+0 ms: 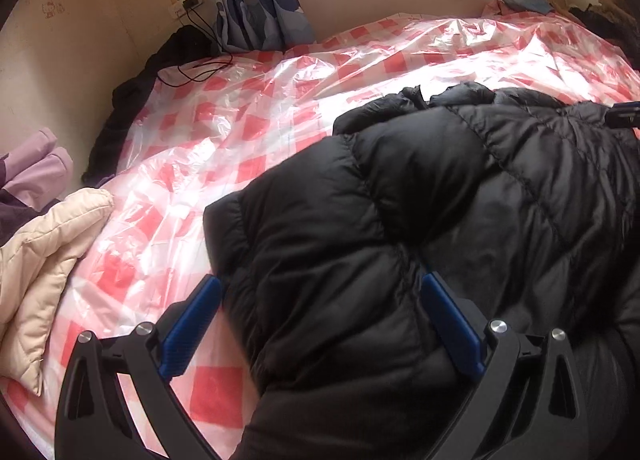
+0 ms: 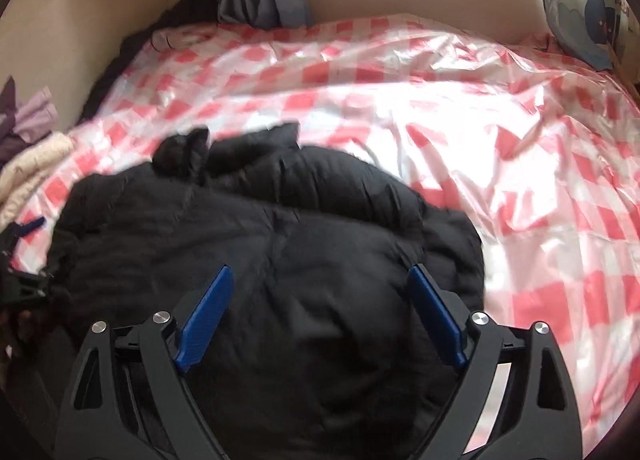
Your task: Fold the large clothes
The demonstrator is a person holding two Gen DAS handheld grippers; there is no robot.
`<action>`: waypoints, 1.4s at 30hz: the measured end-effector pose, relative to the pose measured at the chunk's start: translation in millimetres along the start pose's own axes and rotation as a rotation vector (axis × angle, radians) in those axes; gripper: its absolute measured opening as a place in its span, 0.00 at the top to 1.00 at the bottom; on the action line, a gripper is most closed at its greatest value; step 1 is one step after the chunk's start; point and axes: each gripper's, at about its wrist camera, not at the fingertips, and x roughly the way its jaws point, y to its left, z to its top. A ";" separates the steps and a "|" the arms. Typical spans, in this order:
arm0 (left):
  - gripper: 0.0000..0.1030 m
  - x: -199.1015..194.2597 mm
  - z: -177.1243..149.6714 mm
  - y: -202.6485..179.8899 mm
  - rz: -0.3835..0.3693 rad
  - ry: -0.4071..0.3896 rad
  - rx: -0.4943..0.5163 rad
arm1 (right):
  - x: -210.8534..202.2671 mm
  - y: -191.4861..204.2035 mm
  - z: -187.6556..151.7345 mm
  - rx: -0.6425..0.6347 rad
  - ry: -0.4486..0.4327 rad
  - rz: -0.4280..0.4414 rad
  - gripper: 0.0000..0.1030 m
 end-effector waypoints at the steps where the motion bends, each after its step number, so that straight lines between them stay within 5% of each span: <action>1: 0.07 0.1 -2.5 -0.8 0.006 0.003 0.006 | 8.8 -4.7 -4.6 0.001 0.035 -0.015 0.15; 5: 0.07 5.6 -9.8 -7.0 0.001 0.039 0.021 | 37.7 -34.5 -14.8 0.119 0.132 0.059 0.08; 13: 0.07 -10.0 -19.0 -19.9 0.038 0.003 0.093 | -40.7 3.0 -28.6 -0.029 -0.038 -0.047 0.08; 18: 0.07 -4.3 -23.6 -18.0 0.009 0.014 0.059 | 9.1 -17.9 -47.7 0.043 0.126 -0.005 0.07; 26: 0.07 -5.8 -26.6 -19.5 0.015 0.010 0.065 | 16.4 -19.1 -49.2 0.035 0.146 -0.016 0.07; 32: 0.07 -37.8 -34.0 -20.3 0.054 -0.032 0.110 | -25.6 -20.3 -49.2 0.054 0.098 -0.021 0.07; 37: 0.07 -28.7 -48.2 -25.5 -0.030 0.076 0.132 | -11.4 -26.2 -69.3 0.059 0.241 -0.041 0.07; 42: 0.07 -56.5 -56.2 -28.0 -0.017 0.069 0.163 | -49.0 -24.7 -63.7 0.105 0.200 0.026 0.07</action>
